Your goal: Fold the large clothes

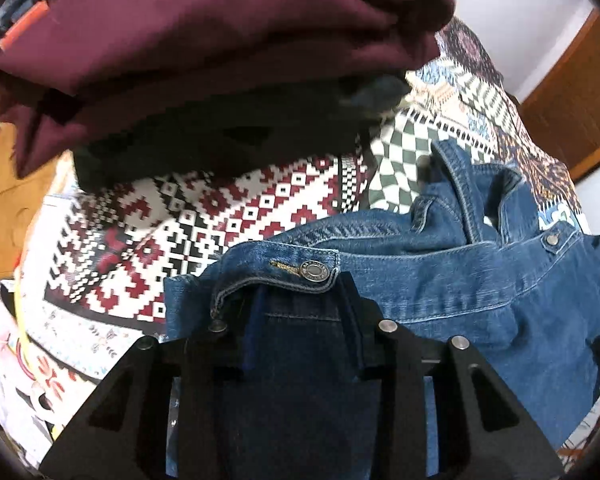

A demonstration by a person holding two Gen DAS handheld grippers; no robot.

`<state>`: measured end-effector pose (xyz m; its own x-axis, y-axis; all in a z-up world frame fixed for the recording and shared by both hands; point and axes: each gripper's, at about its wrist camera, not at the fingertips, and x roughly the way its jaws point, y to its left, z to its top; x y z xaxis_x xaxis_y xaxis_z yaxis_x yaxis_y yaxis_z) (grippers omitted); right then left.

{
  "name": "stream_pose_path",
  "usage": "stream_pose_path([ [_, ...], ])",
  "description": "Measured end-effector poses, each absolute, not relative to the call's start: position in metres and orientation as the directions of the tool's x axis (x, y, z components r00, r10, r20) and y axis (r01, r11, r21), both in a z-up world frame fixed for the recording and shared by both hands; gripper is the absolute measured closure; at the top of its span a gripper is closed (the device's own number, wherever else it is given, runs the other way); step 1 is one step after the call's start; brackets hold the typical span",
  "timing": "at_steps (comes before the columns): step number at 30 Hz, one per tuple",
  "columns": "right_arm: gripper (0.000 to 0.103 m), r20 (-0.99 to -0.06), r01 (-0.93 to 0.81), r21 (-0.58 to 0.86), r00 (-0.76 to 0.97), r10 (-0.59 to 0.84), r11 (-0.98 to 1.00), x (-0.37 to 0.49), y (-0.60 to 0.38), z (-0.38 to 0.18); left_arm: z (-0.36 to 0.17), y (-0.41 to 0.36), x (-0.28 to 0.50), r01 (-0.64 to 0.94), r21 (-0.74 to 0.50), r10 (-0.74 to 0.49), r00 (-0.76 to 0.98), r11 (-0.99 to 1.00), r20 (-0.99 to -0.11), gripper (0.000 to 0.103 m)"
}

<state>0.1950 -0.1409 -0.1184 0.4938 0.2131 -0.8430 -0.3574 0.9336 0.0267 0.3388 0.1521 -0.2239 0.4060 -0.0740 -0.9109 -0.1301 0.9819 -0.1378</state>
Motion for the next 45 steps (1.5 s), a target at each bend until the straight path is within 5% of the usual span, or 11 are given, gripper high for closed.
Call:
stream_pose_path([
  [4, 0.041, -0.818, -0.369, 0.106, 0.496, 0.293, 0.923, 0.195, -0.124, -0.107, -0.201, 0.135, 0.312, -0.049, -0.163, -0.122, 0.458, 0.985, -0.881, 0.064],
  [8, 0.029, -0.822, -0.395, 0.120, 0.476, 0.314, 0.911, 0.193, -0.099, -0.116, -0.185, 0.108, 0.277, 0.039, -0.157, -0.155, 0.506, 0.987, -0.849, 0.038],
  [11, 0.029, -0.862, -0.429, 0.109, 0.408, 0.300, 0.897, 0.187, -0.081, -0.137, -0.189, 0.091, 0.259, 0.084, -0.168, -0.188, 0.490, 0.982, -0.851, 0.031],
  [17, 0.029, -0.877, -0.454, -0.004, 0.430, 0.215, 0.891, 0.165, -0.067, -0.153, -0.219, 0.084, 0.215, 0.084, -0.139, -0.162, 0.470, 0.987, -0.868, 0.027],
  [30, 0.029, -0.853, -0.461, 0.046, 0.444, 0.275, 0.886, 0.156, -0.064, -0.119, -0.191, 0.137, 0.156, -0.114, -0.134, -0.051, 0.544, 0.984, -0.837, 0.024],
  [38, 0.029, -0.831, -0.469, 0.069, 0.462, 0.311, 0.881, 0.155, -0.049, -0.116, -0.193, 0.209, 0.121, -0.381, -0.327, -0.053, 0.578, 0.865, -0.814, 0.021],
  [45, 0.029, -0.860, -0.491, 0.044, 0.425, 0.283, 0.870, 0.153, -0.040, -0.133, -0.244, 0.216, 0.118, -0.392, -0.613, -0.379, 0.527, 0.686, -0.761, 0.021],
])
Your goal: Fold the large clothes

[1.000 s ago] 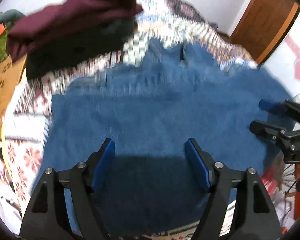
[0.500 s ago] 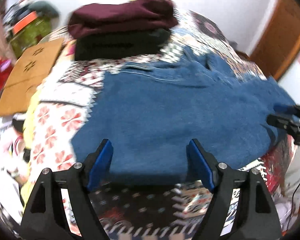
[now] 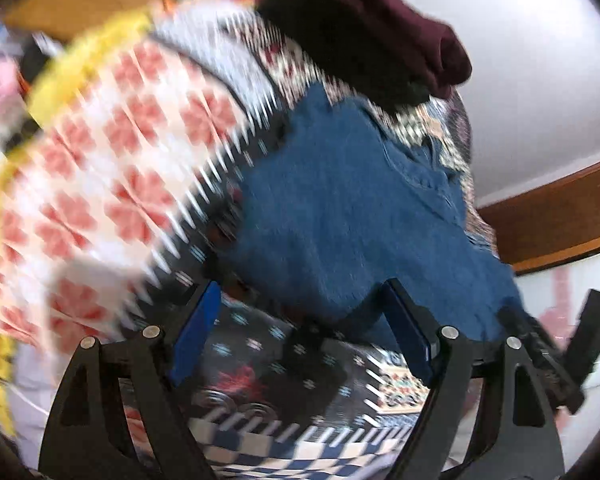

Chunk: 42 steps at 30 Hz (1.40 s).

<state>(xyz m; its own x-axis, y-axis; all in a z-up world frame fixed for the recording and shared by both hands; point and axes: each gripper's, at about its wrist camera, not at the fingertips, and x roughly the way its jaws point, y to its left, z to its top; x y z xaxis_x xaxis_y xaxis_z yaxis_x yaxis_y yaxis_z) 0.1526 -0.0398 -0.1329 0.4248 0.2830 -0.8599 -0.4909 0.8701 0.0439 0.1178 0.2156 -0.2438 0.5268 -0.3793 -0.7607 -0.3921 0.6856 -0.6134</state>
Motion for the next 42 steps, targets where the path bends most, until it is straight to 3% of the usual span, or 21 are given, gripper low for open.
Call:
stream_pose_path([
  [6, 0.029, -0.864, -0.483, 0.043, 0.422, 0.275, 0.875, 0.154, -0.045, -0.135, -0.253, 0.206, 0.144, -0.340, -0.730, -0.516, 0.535, 0.593, -0.669, 0.021],
  [11, 0.029, -0.856, -0.454, 0.044, 0.442, 0.267, 0.890, 0.161, -0.051, -0.128, -0.260, 0.204, 0.171, -0.372, -0.722, -0.487, 0.551, 0.583, -0.677, 0.021],
  [13, 0.029, -0.852, -0.437, 0.050, 0.451, 0.267, 0.898, 0.164, -0.054, -0.124, -0.258, 0.204, 0.180, -0.395, -0.682, -0.419, 0.569, 0.616, -0.708, 0.029],
  [15, 0.029, -0.848, -0.425, 0.061, 0.455, 0.272, 0.903, 0.167, -0.055, -0.122, -0.255, 0.205, 0.185, -0.416, -0.635, -0.356, 0.572, 0.651, -0.739, 0.056],
  [16, 0.029, -0.847, -0.417, 0.068, 0.455, 0.274, 0.906, 0.169, -0.056, -0.122, -0.252, 0.205, 0.185, -0.408, -0.637, -0.350, 0.583, 0.654, -0.733, 0.062],
  [21, 0.029, -0.863, -0.407, 0.104, 0.416, 0.286, 0.908, 0.175, -0.047, -0.130, -0.207, 0.208, 0.175, -0.340, -0.643, -0.290, 0.682, 0.686, -0.671, 0.080],
  [31, 0.028, -0.882, -0.530, 0.211, 0.257, 0.394, 0.821, 0.168, 0.008, -0.162, -0.094, 0.202, 0.142, -0.259, -0.548, -0.089, 0.845, 0.795, -0.528, 0.082],
  [42, 0.026, -0.849, -0.487, 0.312, 0.243, 0.469, 0.816, 0.174, -0.027, -0.144, -0.064, 0.156, 0.154, -0.211, -0.433, -0.057, 0.847, 0.876, -0.529, 0.082],
])
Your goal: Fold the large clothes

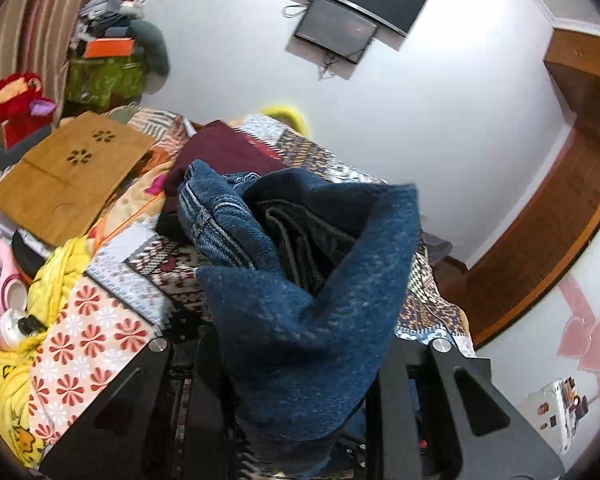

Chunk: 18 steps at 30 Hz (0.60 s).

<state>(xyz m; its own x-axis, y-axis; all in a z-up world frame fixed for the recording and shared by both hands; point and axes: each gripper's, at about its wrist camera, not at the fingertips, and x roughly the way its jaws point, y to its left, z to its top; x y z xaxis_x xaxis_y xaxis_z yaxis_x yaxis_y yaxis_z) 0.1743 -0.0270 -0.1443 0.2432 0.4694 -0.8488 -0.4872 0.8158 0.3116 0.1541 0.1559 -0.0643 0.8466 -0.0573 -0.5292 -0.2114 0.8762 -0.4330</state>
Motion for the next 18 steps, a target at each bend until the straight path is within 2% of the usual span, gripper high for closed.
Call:
stream_pose_path([
  [5, 0.026, -0.815, -0.406, 0.290, 0.369, 0.446, 0.867, 0.177, -0.086, -0.119, -0.054, 0.107, 0.175, -0.138, -0.400, -0.104, 0.843, 0.906, -0.527, 0.082],
  [10, 0.026, -0.797, -0.267, 0.254, 0.487, 0.358, 0.930, 0.173, -0.162, -0.105, -0.058, 0.033, 0.217, -0.022, -0.363, -0.196, 0.810, 0.932, -0.553, 0.082],
  [14, 0.026, -0.803, -0.161, 0.226, 0.528, 0.277, 0.961, 0.172, -0.201, -0.101, -0.085, -0.025, 0.243, 0.066, -0.344, -0.279, 0.733, 0.937, -0.620, 0.082],
  [18, 0.026, -0.808, -0.095, 0.238, 0.533, 0.251, 0.967, 0.166, -0.232, -0.102, -0.129, -0.081, 0.256, 0.155, -0.247, -0.289, 0.617, 0.956, -0.732, 0.081],
])
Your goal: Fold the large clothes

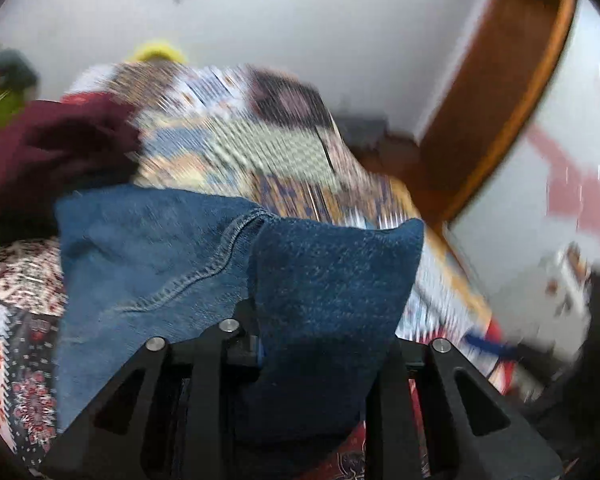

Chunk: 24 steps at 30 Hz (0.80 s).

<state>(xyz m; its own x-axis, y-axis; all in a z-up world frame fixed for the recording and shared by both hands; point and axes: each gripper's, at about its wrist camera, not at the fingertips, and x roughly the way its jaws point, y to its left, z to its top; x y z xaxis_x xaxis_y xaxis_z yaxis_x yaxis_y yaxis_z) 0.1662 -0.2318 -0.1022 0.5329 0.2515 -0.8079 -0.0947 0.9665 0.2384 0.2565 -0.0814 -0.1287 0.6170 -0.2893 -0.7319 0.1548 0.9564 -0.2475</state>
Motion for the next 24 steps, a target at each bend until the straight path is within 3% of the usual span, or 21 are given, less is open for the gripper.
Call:
stream_pose_path([
  [1, 0.026, -0.809, -0.086, 0.237, 0.535, 0.245, 0.968, 0.164, -0.235, -0.102, -0.141, -0.093, 0.257, 0.179, -0.211, -0.276, 0.580, 0.961, -0.767, 0.080],
  [3, 0.026, -0.807, -0.082, 0.232, 0.540, 0.239, 0.969, 0.160, -0.236, -0.100, -0.157, -0.105, 0.253, 0.225, -0.173, -0.270, 0.532, 0.959, -0.802, 0.066],
  [6, 0.026, -0.799, -0.094, 0.228, 0.551, 0.241, 0.969, 0.161, -0.234, -0.094, -0.156, -0.103, 0.239, 0.287, -0.177, -0.308, 0.518, 0.942, -0.798, 0.053],
  [13, 0.026, -0.757, -0.188, 0.223, 0.585, 0.291, 0.957, 0.166, -0.206, -0.072, -0.110, -0.069, 0.213, 0.329, -0.277, -0.418, 0.517, 0.903, -0.747, 0.049],
  [16, 0.026, -0.741, -0.248, 0.208, 0.592, 0.318, 0.946, 0.170, -0.187, -0.064, -0.088, -0.044, 0.201, 0.297, -0.223, -0.363, 0.602, 0.929, -0.711, 0.042],
  [18, 0.026, -0.734, -0.302, 0.192, 0.588, 0.341, 0.934, 0.175, -0.169, -0.059, -0.078, -0.025, 0.196, 0.266, -0.178, -0.313, 0.659, 0.947, -0.683, 0.030],
  [24, 0.026, -0.755, -0.400, 0.185, 0.527, 0.390, 0.898, 0.192, -0.135, -0.068, -0.088, 0.022, 0.198, 0.171, -0.068, -0.167, 0.677, 0.983, -0.716, 0.025],
])
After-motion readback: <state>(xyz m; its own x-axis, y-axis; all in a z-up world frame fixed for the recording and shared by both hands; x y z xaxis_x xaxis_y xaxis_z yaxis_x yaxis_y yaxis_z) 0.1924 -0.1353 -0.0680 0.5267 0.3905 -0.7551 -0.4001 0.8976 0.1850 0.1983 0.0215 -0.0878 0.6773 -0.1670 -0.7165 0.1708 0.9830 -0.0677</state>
